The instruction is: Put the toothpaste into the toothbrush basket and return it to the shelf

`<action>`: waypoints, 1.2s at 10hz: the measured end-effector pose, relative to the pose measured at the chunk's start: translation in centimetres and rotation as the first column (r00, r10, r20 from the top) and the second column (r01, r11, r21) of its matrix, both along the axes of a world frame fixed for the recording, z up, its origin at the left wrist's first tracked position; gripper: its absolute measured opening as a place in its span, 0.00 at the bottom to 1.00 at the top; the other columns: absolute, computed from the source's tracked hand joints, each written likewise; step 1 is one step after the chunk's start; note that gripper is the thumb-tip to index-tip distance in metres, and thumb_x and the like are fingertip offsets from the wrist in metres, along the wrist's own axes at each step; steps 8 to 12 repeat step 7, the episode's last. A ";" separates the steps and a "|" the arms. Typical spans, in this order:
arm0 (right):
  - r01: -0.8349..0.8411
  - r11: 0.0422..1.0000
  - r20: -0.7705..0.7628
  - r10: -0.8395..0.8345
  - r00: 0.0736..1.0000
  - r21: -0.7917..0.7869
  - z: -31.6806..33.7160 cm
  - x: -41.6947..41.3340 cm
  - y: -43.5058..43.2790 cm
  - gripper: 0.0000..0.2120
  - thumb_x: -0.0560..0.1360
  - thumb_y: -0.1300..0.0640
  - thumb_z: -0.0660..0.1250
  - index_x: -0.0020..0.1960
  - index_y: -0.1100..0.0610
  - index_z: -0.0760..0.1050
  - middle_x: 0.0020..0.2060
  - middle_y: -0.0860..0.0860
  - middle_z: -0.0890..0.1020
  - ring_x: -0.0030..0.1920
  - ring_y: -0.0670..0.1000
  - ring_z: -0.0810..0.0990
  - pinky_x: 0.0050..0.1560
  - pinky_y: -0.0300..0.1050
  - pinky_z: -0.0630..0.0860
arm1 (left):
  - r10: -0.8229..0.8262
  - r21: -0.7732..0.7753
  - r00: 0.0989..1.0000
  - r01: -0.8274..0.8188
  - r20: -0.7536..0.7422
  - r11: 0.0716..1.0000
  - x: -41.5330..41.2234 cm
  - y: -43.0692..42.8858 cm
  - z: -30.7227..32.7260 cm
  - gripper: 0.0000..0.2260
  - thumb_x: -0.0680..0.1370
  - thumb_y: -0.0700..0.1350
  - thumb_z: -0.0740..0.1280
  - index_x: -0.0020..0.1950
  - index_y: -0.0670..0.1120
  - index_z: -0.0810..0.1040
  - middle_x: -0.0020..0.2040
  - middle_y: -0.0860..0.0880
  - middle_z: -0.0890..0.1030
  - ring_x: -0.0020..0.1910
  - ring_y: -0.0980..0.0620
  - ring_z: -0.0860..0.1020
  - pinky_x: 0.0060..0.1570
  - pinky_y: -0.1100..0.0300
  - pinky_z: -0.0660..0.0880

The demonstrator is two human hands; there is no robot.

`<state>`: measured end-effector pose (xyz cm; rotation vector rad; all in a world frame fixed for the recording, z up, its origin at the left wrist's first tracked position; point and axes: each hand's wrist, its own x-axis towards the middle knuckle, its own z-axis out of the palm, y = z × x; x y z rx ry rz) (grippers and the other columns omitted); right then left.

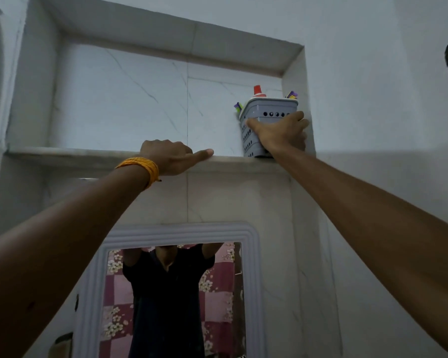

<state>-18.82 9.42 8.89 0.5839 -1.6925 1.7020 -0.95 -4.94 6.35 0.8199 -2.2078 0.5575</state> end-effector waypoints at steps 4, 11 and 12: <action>0.049 0.997 -0.017 -0.048 0.999 0.056 -2.3 -0.7 -1.2 0.62 0.66 0.28 0.75 0.83 0.61 0.50 0.75 0.60 0.66 0.72 0.64 0.70 0.69 0.62 0.72 | -0.008 -0.129 0.996 -0.004 -0.093 0.992 -0.2 0.0 -0.9 0.37 0.74 0.75 0.41 0.56 0.54 0.81 0.50 0.45 0.82 0.45 0.44 0.75 0.46 0.53 0.65; 0.260 0.963 -0.310 -0.226 0.923 0.073 -13.1 2.7 -0.2 0.45 0.76 0.38 0.70 0.81 0.62 0.58 0.75 0.64 0.69 0.73 0.65 0.69 0.70 0.62 0.70 | -0.195 -0.271 0.964 0.143 -0.178 0.952 2.0 0.5 -5.1 0.27 0.80 0.64 0.52 0.66 0.46 0.73 0.60 0.42 0.79 0.59 0.40 0.75 0.63 0.44 0.67; 0.260 0.963 -0.310 -0.226 0.923 0.073 -13.1 2.7 -0.2 0.45 0.76 0.38 0.70 0.81 0.62 0.58 0.75 0.64 0.69 0.73 0.65 0.69 0.70 0.62 0.70 | -0.195 -0.271 0.964 0.143 -0.178 0.952 2.0 0.5 -5.1 0.27 0.80 0.64 0.52 0.66 0.46 0.73 0.60 0.42 0.79 0.59 0.40 0.75 0.63 0.44 0.67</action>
